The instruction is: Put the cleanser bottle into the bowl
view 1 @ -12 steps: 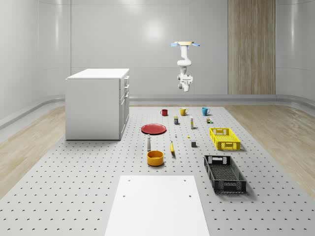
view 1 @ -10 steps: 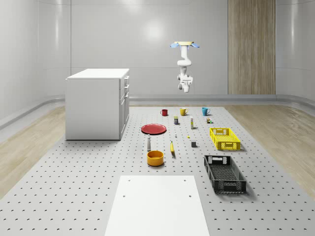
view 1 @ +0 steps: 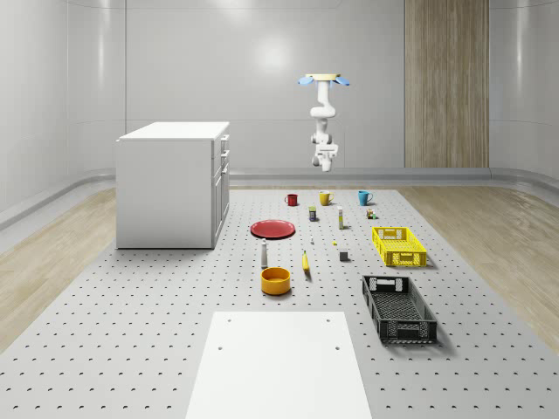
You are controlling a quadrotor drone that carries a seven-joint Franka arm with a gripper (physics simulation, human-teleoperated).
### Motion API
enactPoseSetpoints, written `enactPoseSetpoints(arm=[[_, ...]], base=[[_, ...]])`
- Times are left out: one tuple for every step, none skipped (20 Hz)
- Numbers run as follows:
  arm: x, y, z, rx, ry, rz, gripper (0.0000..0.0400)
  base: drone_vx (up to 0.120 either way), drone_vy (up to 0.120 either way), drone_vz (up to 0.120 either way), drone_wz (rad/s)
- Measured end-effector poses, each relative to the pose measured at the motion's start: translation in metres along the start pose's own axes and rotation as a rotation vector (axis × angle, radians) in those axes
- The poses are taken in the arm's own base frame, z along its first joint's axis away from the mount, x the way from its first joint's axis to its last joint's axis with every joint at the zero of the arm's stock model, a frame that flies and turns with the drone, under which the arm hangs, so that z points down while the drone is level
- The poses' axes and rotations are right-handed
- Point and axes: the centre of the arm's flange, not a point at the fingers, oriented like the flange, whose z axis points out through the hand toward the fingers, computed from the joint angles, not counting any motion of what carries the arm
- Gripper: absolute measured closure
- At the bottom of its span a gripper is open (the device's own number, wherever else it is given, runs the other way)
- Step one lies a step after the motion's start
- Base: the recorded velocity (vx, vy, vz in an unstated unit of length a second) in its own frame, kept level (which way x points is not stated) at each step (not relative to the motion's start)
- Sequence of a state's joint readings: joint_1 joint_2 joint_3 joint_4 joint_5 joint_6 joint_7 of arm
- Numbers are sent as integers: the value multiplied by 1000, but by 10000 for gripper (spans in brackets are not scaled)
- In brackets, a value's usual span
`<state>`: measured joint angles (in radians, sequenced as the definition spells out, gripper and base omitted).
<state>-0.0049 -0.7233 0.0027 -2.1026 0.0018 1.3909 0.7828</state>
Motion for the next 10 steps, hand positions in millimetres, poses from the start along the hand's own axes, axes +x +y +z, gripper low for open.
enactPoseSetpoints(arm=[[0, 0, -3, 1, 1, 0, 0], [0, 0, -6, 1, 1, 0, 0], [1, -1, -9, 2, 2, 0, 0], [1, -1, -11, 2, 2, 0, 0], [1, -1, -12, 3, 3, 0, 0], [1, -1, -14, 3, 3, 0, 0], [1, -1, -15, 4, 4, 0, 0], [1, -1, -15, 4, 4, 0, 0], [1, -1, -16, 5, 5, 0, 0], [1, -1, -17, 5, 6, 0, 0]], base=[[120, -120, 0, 0], [120, -120, 0, 0], [120, -120, 0, 0], [120, -120, 0, 0], [120, -120, 0, 0], [120, -120, 0, 0], [120, -120, 0, 0], [120, -120, 0, 0], [120, -120, 0, 0], [120, -120, 0, 0]])
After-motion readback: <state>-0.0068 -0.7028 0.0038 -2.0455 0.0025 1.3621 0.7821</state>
